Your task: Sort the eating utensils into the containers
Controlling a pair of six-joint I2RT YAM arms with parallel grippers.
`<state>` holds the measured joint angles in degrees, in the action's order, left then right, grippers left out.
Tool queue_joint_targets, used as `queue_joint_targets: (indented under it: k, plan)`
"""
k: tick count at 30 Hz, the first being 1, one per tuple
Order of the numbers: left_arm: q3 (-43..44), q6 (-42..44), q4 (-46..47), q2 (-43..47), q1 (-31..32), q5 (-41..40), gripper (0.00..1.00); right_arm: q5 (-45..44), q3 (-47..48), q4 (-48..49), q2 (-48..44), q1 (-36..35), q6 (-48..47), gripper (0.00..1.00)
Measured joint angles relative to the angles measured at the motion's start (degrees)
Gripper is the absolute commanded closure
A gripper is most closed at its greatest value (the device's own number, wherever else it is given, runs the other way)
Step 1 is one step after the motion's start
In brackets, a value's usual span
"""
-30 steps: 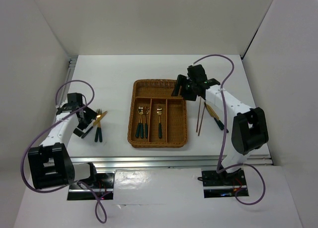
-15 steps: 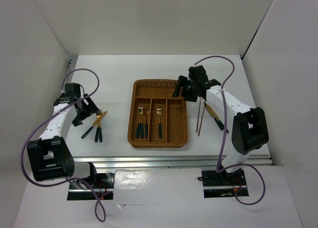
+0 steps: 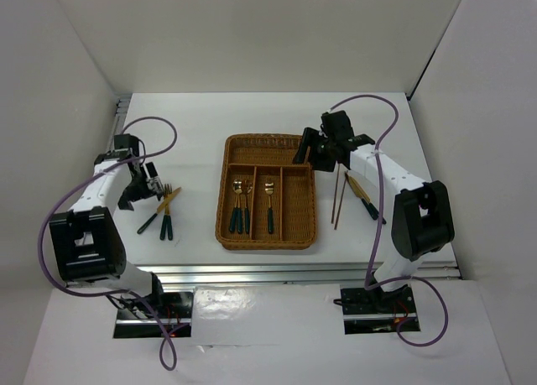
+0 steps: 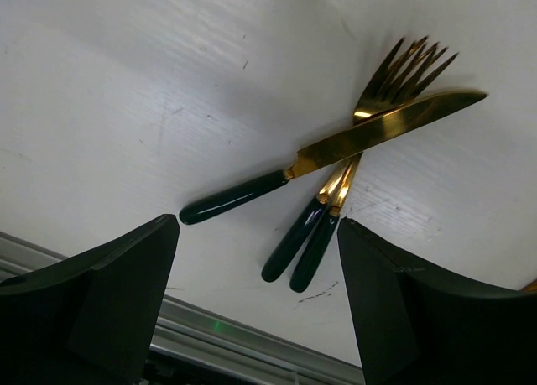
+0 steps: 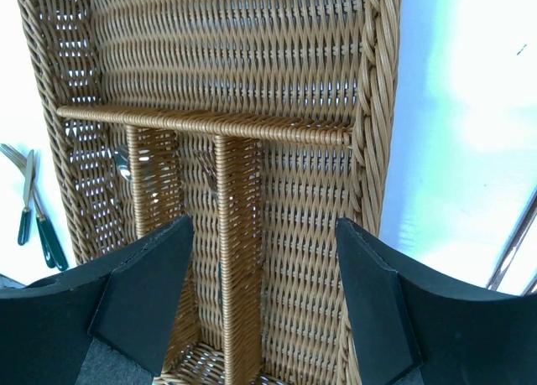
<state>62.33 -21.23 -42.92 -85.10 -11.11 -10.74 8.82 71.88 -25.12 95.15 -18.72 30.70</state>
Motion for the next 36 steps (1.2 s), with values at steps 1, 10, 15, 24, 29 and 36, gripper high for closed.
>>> queue_joint_targets:
  k: [1, 10, 15, 24, 29, 36]
  plan:
    - [-0.63, 0.04, -0.28, -0.70, 0.00, -0.15, 0.09, 0.00, 0.00, 0.02, 0.00, 0.00, -0.11, 0.24]
    - [-1.73, -0.11, -1.11, -4.70, 2.21, -4.02, 0.11, 0.00, -0.02, 0.04, 1.33, 0.00, -0.15, 0.24]
    - [-1.75, -0.42, -0.92, -8.79, 5.57, -6.56, 0.12, 0.00, -0.02, 0.00, 1.97, 0.02, -0.17, 0.24]
    - [-1.70, -1.66, -0.96, -11.89, 7.19, -10.03, 0.13, 0.15, -0.02, 0.02, 2.75, 0.92, -0.17, 0.24]
    - [-1.49, -1.70, -1.03, -12.79, 7.17, -10.60, 0.15, 0.52, -0.02, 0.04, 2.95, 1.51, -0.17, 0.24]
    - [-1.44, -1.20, -0.55, -13.46, 6.62, -8.98, 0.22, 1.03, -0.02, 0.04, 3.37, 1.51, -0.17, 0.24]
